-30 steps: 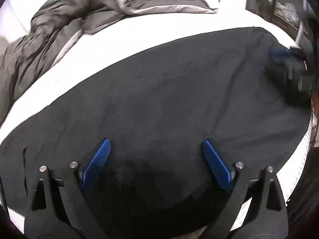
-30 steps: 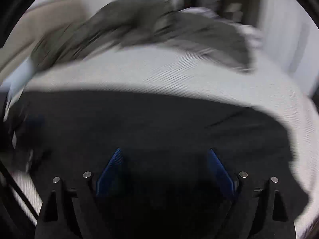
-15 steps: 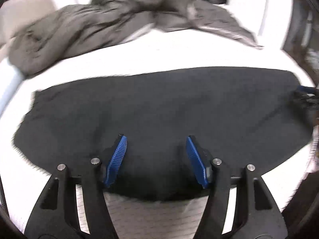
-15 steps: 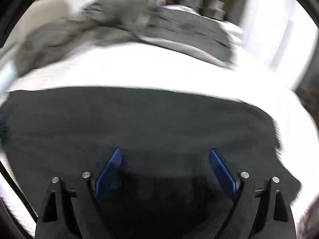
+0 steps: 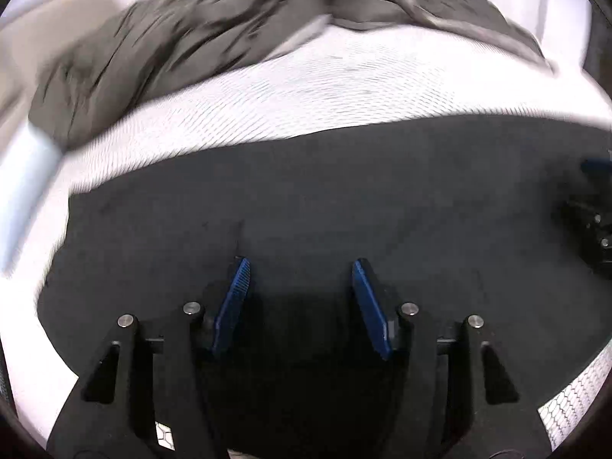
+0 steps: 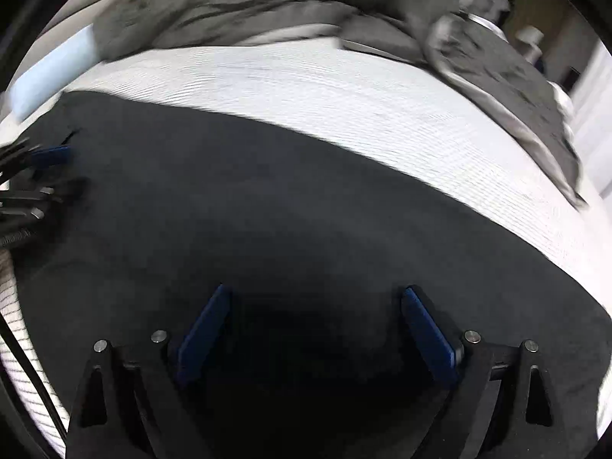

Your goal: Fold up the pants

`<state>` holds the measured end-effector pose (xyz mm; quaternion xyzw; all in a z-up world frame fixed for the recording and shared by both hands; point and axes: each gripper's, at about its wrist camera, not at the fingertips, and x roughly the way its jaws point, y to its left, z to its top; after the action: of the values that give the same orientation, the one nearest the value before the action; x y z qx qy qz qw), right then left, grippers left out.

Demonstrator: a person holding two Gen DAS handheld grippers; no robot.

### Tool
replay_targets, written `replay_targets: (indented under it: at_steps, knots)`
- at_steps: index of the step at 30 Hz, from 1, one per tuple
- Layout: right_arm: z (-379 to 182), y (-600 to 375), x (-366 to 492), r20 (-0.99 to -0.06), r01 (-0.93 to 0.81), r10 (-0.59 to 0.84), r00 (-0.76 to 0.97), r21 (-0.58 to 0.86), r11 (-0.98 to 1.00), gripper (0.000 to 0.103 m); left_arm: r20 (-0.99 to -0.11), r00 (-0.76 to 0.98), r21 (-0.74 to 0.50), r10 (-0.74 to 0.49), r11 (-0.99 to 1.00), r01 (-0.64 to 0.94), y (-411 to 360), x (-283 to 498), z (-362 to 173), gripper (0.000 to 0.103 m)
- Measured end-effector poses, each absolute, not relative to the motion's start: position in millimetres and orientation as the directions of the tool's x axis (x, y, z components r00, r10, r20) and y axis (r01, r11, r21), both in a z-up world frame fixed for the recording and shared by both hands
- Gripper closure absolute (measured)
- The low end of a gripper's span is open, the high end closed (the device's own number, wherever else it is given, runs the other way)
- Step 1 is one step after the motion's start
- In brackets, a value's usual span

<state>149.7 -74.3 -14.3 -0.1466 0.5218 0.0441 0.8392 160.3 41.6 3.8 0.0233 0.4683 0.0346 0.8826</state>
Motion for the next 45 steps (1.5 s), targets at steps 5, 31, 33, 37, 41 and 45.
replay_targets:
  at_steps: [5,31,33,37,41,45]
  knots:
    - [-3,-109,158,-0.881,-0.175,-0.107,0.462,-0.209,0.962,0.007,-0.818,0.572,0.042,0.07,0.997,-0.061,33,158,18,0.053]
    - [8,-97,201,-0.871,-0.131,-0.076,0.486,-0.159,0.979,0.005,-0.8,0.6,-0.076,0.003,0.991,-0.106,101,209,27,0.07]
    - [14,-94,194,-0.861,-0.15,-0.047,0.507,-0.142,0.978,0.005,-0.808,0.589,-0.086,-0.018,0.992,-0.088,105,213,23,0.076]
    - [6,-95,192,-0.872,-0.179,-0.062,0.485,-0.168,0.969,0.005,-0.807,0.571,-0.238,-0.151,0.968,-0.081,114,217,17,0.086]
    - [1,-102,190,-0.878,-0.181,-0.077,0.472,-0.182,0.967,0.005,-0.752,0.624,-0.276,-0.213,0.961,-0.006,113,207,44,0.086]
    - [7,-104,184,-0.873,-0.17,-0.076,0.482,-0.178,0.969,0.005,-0.785,0.616,-0.161,-0.056,0.98,-0.116,125,216,39,0.086]
